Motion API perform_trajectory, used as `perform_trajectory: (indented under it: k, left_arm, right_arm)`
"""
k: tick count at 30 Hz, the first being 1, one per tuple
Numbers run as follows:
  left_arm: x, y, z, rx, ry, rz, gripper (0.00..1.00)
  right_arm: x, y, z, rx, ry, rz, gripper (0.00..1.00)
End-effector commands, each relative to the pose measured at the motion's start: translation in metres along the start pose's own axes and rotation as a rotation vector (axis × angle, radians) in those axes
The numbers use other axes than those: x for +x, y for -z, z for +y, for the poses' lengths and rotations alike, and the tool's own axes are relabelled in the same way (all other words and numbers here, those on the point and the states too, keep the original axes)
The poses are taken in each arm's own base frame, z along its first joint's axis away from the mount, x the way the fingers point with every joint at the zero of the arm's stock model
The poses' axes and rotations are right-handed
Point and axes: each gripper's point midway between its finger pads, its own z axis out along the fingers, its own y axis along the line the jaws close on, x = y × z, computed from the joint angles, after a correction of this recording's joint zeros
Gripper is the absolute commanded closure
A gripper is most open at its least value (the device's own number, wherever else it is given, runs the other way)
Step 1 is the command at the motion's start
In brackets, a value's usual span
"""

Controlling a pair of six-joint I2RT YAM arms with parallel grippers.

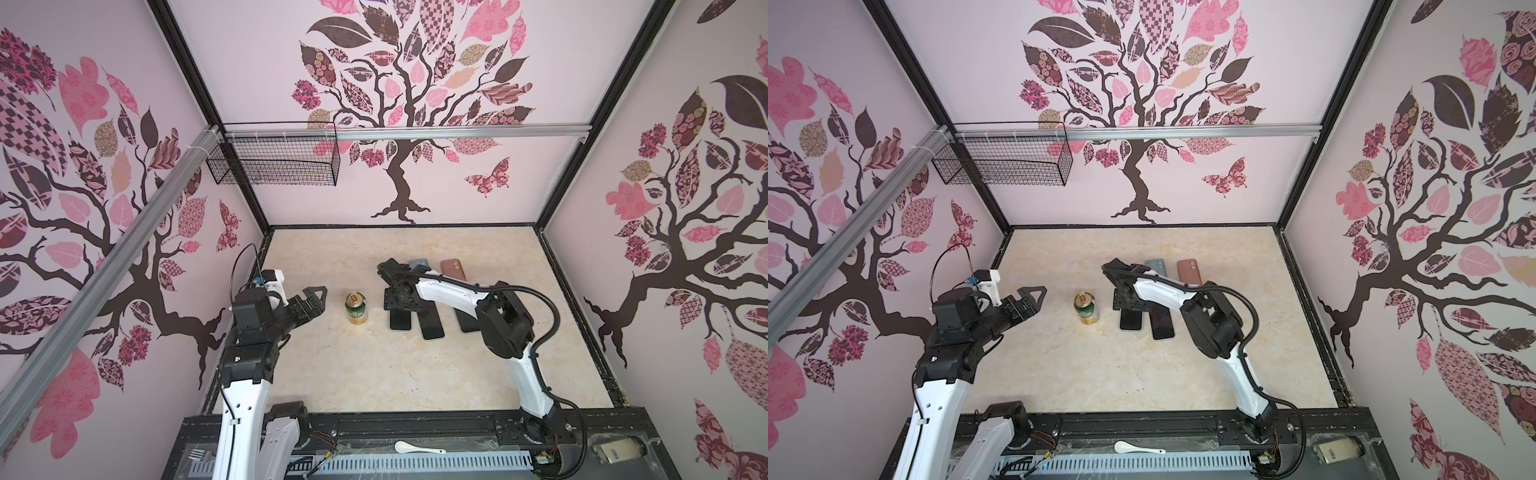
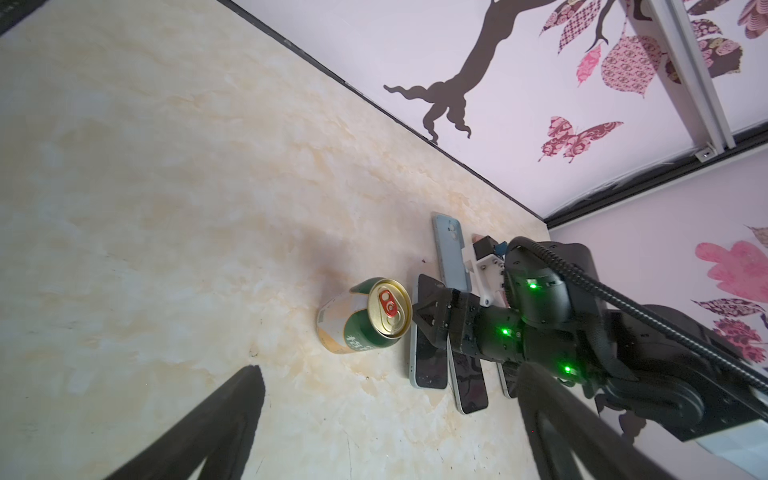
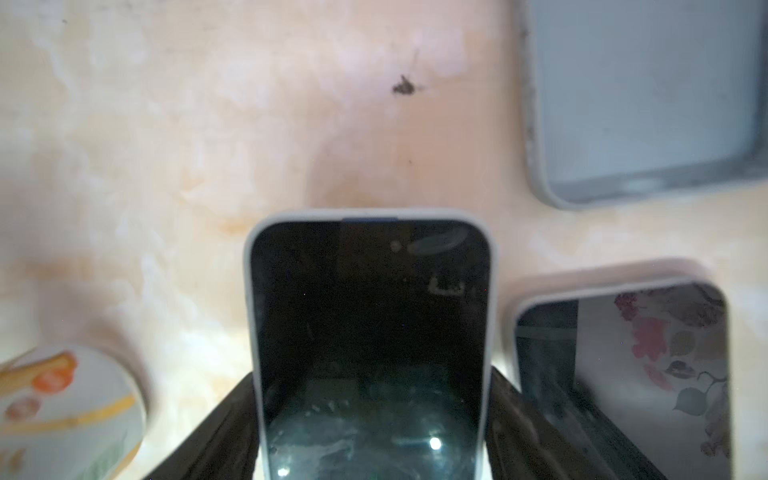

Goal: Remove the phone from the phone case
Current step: 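Lift the phone with the right gripper while the left gripper grips its long edge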

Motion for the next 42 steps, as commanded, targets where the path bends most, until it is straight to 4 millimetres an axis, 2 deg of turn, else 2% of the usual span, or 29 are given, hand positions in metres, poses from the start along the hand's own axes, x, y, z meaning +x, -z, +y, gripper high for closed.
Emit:
perform_trajectory:
  k: [1, 8, 12, 17, 20, 25, 32, 34, 42]
  left_arm:
    - [0.015, -0.005, -0.022, 0.106, -0.062, 0.033, 0.02]
    - [0.050, -0.013, -0.087, 0.353, -0.173, 0.087, 0.02]
    - [0.072, -0.020, -0.119, 0.429, -0.208, 0.117, 0.02]
    - [0.098, -0.038, -0.148, 0.480, -0.232, 0.185, 0.11]
    - [0.110, -0.047, -0.161, 0.487, -0.259, 0.212, 0.13]
    - [0.112, -0.060, -0.171, 0.494, -0.248, 0.229, 0.23]
    - [0.110, -0.066, -0.182, 0.508, -0.264, 0.237, 0.32]
    - [0.113, -0.068, -0.182, 0.505, -0.267, 0.246, 0.35]
    - [0.121, -0.077, -0.174, 0.466, -0.265, 0.262, 0.56]
  right_arm:
    - [-0.040, 0.089, 0.024, -0.263, -0.173, -0.171, 0.42]
    - [-0.048, 0.150, -0.009, -0.475, -0.376, -0.331, 0.45]
    - [-0.046, 0.183, -0.017, -0.619, -0.460, -0.411, 0.51]
    - [-0.044, 0.216, -0.016, -0.745, -0.506, -0.430, 0.50]
    - [-0.044, 0.229, -0.013, -0.801, -0.510, -0.429, 0.50]
    - [-0.039, 0.236, -0.005, -0.839, -0.488, -0.398, 0.50]
    - [-0.030, 0.235, 0.004, -0.824, -0.448, -0.399, 0.52]
    - [-0.029, 0.236, 0.006, -0.811, -0.433, -0.405, 0.52]
    - [-0.024, 0.237, 0.013, -0.777, -0.369, -0.441, 0.55]
